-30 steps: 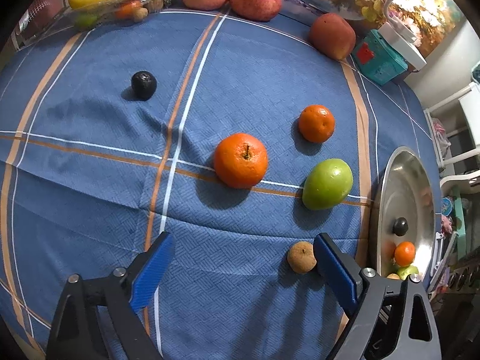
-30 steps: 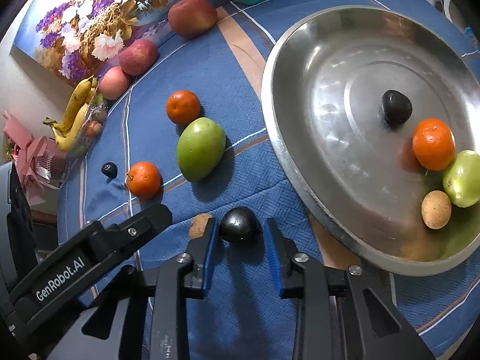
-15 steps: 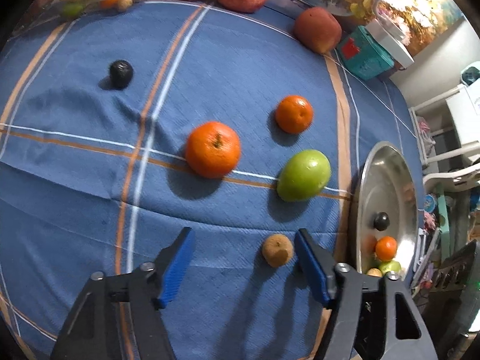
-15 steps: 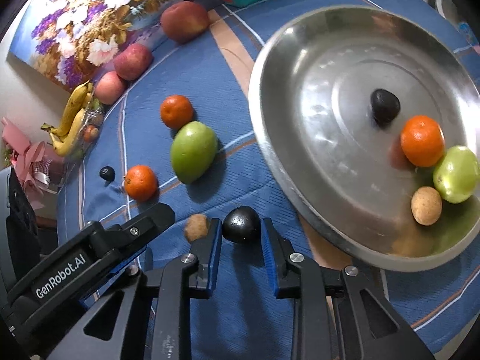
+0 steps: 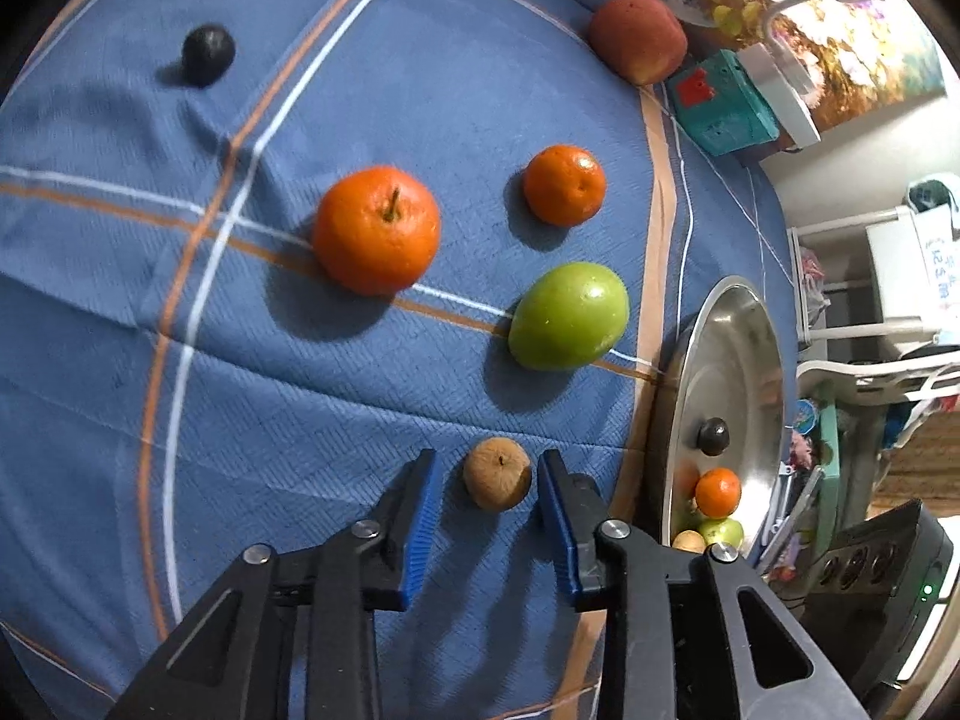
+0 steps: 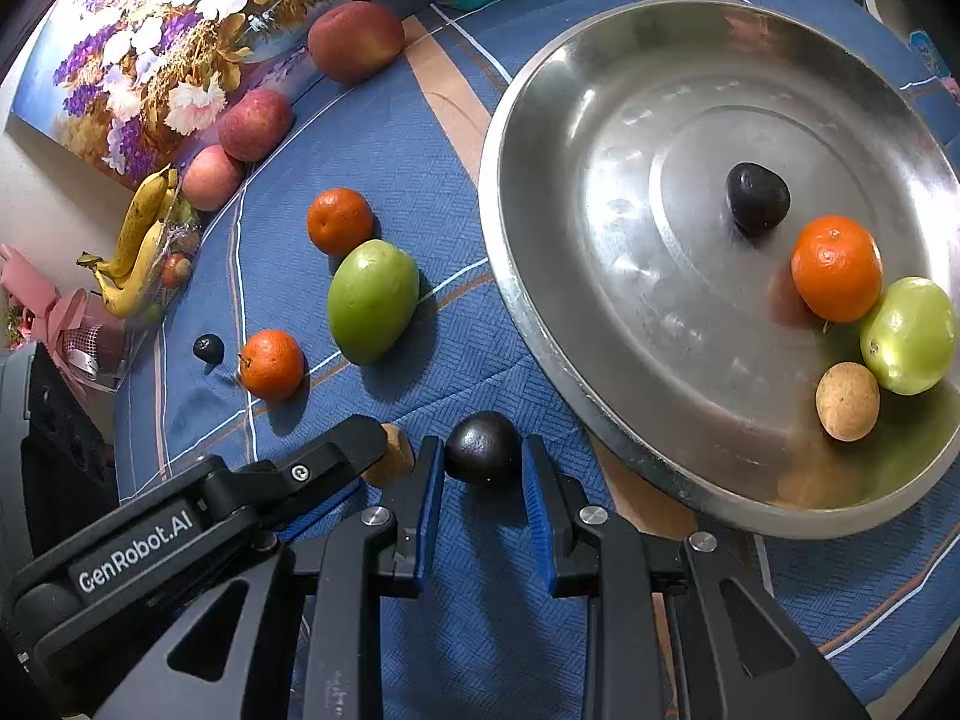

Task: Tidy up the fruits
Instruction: 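Grasp the dark plum with the right gripper while the left gripper grasps a brown kiwi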

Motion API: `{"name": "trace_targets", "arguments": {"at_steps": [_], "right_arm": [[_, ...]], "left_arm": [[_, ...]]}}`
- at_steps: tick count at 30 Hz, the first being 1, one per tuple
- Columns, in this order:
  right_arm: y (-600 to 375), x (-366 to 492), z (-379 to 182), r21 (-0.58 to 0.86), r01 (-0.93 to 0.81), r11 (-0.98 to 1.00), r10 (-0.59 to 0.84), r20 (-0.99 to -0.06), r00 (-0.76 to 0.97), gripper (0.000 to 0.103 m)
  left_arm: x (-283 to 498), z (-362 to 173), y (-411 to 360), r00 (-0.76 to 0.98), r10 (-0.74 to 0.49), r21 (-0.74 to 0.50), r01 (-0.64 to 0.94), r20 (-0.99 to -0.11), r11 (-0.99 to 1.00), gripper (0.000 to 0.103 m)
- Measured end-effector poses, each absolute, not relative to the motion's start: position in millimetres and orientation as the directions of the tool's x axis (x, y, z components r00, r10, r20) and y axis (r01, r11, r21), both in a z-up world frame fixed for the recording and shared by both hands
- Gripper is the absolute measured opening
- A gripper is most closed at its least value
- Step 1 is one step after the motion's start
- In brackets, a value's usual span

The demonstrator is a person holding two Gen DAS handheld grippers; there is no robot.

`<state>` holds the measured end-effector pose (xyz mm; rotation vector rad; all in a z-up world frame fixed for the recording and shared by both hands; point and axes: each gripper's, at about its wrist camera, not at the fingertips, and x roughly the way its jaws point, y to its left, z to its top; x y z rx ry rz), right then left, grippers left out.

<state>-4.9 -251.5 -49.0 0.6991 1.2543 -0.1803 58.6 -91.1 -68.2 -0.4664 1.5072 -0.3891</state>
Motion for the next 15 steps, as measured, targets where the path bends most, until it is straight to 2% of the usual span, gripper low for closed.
{"name": "trace_targets", "arguments": {"at_steps": [8, 15], "right_arm": [[-252.6, -5.8, -49.3, 0.389, 0.493, 0.779, 0.246, -0.911, 0.330, 0.027], [-252.8, -5.7, -49.4, 0.389, 0.492, 0.779, 0.246, -0.911, 0.330, 0.027]], "left_arm": [[58.7, -70.6, -92.6, 0.033, -0.537, -0.538, -0.062, -0.843, 0.841, 0.026], [60.2, -64.7, -81.0, 0.062, -0.515, -0.518, -0.070, -0.855, 0.852, 0.026]]}}
